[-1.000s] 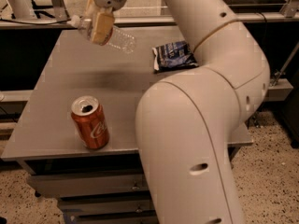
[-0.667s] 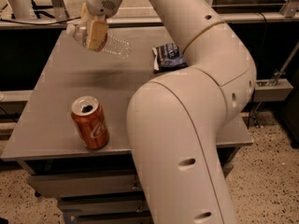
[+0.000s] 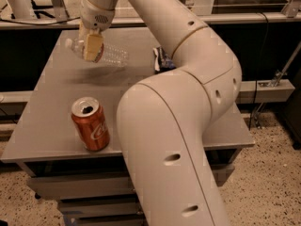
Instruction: Knock water bottle over
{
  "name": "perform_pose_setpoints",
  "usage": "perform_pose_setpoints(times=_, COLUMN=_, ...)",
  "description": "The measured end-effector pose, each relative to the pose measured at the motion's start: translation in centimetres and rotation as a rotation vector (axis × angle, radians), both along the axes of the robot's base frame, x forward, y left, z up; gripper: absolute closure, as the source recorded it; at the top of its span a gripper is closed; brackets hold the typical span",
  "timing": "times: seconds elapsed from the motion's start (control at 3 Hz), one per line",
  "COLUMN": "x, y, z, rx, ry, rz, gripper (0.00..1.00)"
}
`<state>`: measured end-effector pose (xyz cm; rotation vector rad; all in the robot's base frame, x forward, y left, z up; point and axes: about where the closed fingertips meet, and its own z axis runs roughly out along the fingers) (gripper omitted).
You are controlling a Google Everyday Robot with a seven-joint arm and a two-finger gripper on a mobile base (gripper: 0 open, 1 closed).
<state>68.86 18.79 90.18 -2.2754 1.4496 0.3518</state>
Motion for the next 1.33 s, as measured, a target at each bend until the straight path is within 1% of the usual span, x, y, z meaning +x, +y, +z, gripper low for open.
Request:
perform_pose_setpoints(times=0.33, x=0.3, y=0.2, z=-0.1, rx=-0.025, ry=-0.016, rz=-0.002, gripper=1.00)
perform_pose_setpoints(times=0.67, x=-0.3, y=0.0, z=-2.2, rx=-0.164, ry=-0.006, rz=0.011, gripper=1.00)
perform_pose_setpoints(times=1.0, x=-0.9, y=-0.9, z=-3.2, rx=-0.278, ry=-0.010, rz=0.011, gripper=1.00)
perform_pose_setpoints(times=1.33, x=-1.3, y=-1.7, z=-3.4, rx=-0.330, ry=-0.015, rz=-0.004, gripper=1.00)
